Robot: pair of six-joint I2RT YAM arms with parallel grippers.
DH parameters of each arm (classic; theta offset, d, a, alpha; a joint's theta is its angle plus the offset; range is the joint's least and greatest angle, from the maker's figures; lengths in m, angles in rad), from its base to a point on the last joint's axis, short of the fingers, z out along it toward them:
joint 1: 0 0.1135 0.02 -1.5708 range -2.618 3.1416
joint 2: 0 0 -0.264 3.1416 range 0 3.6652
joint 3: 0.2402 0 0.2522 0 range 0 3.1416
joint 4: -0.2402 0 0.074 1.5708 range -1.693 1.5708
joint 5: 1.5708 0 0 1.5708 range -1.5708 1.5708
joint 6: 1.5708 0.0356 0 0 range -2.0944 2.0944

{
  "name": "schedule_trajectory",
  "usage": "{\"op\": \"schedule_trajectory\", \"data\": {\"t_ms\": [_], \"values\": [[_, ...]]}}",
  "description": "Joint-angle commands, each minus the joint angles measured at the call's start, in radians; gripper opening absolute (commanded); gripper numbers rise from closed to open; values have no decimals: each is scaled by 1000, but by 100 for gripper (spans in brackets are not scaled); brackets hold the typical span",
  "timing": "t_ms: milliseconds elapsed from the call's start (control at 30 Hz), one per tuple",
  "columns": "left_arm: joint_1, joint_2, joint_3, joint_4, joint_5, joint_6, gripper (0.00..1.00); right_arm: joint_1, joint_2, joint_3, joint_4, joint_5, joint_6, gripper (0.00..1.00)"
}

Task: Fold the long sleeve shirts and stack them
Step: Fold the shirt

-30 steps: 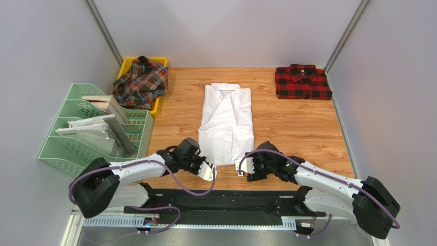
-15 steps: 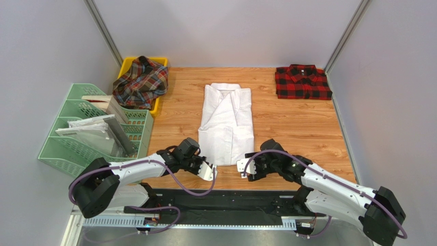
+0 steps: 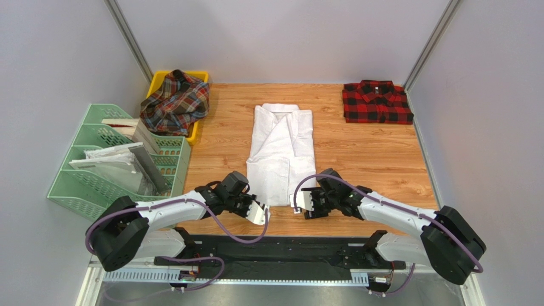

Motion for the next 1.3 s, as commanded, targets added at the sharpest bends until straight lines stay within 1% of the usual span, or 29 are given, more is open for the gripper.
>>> {"op": "schedule_trajectory", "data": {"t_ms": [0, 67, 167, 300, 367, 500, 667, 867, 900, 967, 1000, 1067, 1100, 1167, 1200, 1233, 1267], "values": [[0, -9, 22, -37, 32, 3, 0, -15, -117, 27, -124, -94, -17, 54], [3, -6, 23, -37, 32, 1, 0, -13, -163, 67, -188, -156, -9, 54], [3, -5, 26, -35, 35, -2, 0, -15, -193, 89, -189, -172, -3, 57], [4, 0, 29, -35, 36, -3, 0, -16, -93, 109, -157, -143, -16, 62], [6, 0, 31, -40, 38, -2, 0, -18, -38, 106, -129, -144, -18, 62], [9, 0, 31, -43, 38, -2, 0, -29, 25, 89, -103, -135, -36, 58], [10, 0, 31, -45, 41, 0, 0, -73, 96, 69, -60, -121, -46, 56], [9, 1, 40, -60, 50, 1, 0, -87, 125, 77, -60, -111, -52, 40], [9, 4, 46, -69, 58, -8, 2, -87, 129, 77, -55, -105, -52, 35], [9, 3, 66, -103, 72, -22, 7, -87, 133, 71, -49, -92, -58, 31], [9, 1, 71, -114, 79, -26, 13, -87, 131, 67, -48, -82, -58, 27], [9, -9, 72, -129, 95, -37, 17, -87, 129, 63, -38, -77, -58, 21], [9, -12, 72, -132, 99, -40, 19, -87, 128, 61, -37, -75, -55, 15], [9, -20, 74, -152, 104, -45, 23, -82, 125, 60, -35, -71, -46, 10], [7, -22, 74, -158, 104, -46, 26, -84, 125, 58, -31, -69, -46, 3], [7, -25, 72, -161, 96, -48, 27, -84, 122, 57, -29, -68, -46, 0], [9, -22, 68, -160, 92, -46, 29, -84, 119, 55, -29, -66, -44, 0]]}}
